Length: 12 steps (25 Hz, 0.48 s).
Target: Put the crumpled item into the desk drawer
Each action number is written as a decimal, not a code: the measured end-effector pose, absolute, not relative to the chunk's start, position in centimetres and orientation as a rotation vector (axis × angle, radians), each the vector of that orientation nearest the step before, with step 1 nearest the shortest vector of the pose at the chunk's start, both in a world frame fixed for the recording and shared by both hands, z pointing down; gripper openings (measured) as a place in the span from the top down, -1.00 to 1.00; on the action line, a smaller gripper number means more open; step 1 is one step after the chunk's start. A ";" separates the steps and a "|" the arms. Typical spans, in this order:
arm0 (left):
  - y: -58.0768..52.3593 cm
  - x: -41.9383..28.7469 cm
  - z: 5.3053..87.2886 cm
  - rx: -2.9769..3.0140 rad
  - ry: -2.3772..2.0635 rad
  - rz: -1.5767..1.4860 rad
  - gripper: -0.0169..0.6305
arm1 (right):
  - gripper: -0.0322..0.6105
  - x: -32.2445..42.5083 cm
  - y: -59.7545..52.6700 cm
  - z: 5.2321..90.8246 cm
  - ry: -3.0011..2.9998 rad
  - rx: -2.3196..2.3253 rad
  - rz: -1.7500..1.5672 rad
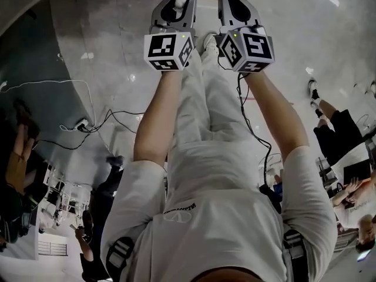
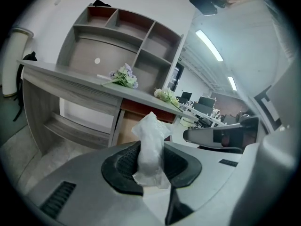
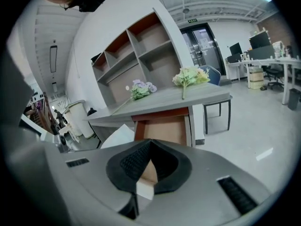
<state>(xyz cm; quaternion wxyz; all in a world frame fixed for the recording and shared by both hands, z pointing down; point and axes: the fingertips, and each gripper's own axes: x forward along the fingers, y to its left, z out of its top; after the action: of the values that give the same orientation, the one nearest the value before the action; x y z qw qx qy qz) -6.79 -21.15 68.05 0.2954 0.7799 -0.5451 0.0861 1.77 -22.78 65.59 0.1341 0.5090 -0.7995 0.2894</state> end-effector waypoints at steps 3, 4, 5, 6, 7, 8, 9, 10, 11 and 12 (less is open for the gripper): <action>-21.6 -6.9 69.6 2.061 -1.448 0.241 0.65 | 0.90 1.7 -23.3 67.5 -2.294 1.479 0.859; -21.8 -6.9 70.3 2.058 -1.446 0.247 0.65 | 0.90 1.6 -23.6 68.2 -2.287 1.479 0.864; -22.1 -6.9 71.0 2.055 -1.444 0.252 0.65 | 0.90 1.5 -23.9 69.0 -2.281 1.478 0.868; -22.3 -6.9 71.6 2.054 -1.442 0.258 0.65 | 0.90 1.5 -24.1 69.7 -2.276 1.478 0.869; -22.3 -6.7 72.3 2.052 -1.440 0.262 0.65 | 0.90 1.5 -24.1 70.4 -2.271 1.479 0.870; -22.4 -6.6 72.9 2.050 -1.440 0.265 0.65 | 0.90 1.6 -24.1 71.0 -2.267 1.479 0.870; -22.3 -6.4 73.3 2.048 -1.440 0.268 0.65 | 0.90 1.7 -24.0 71.5 -2.264 1.478 0.872; -22.3 -6.3 73.7 2.045 -1.439 0.272 0.65 | 0.90 1.7 -23.9 71.9 -2.260 1.478 0.873; -22.3 -6.1 74.0 2.041 -1.438 0.275 0.65 | 0.90 1.7 -23.9 72.2 -2.258 1.478 0.875; -22.3 -6.1 74.3 2.036 -1.438 0.276 0.65 | 0.90 1.7 -23.9 72.4 -2.257 1.478 0.877</action>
<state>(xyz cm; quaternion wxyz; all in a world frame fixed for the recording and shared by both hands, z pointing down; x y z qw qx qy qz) -6.06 -22.33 74.25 0.3119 0.7714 -0.5448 0.1046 1.68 -23.86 72.38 0.1519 0.5149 -0.7864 0.3056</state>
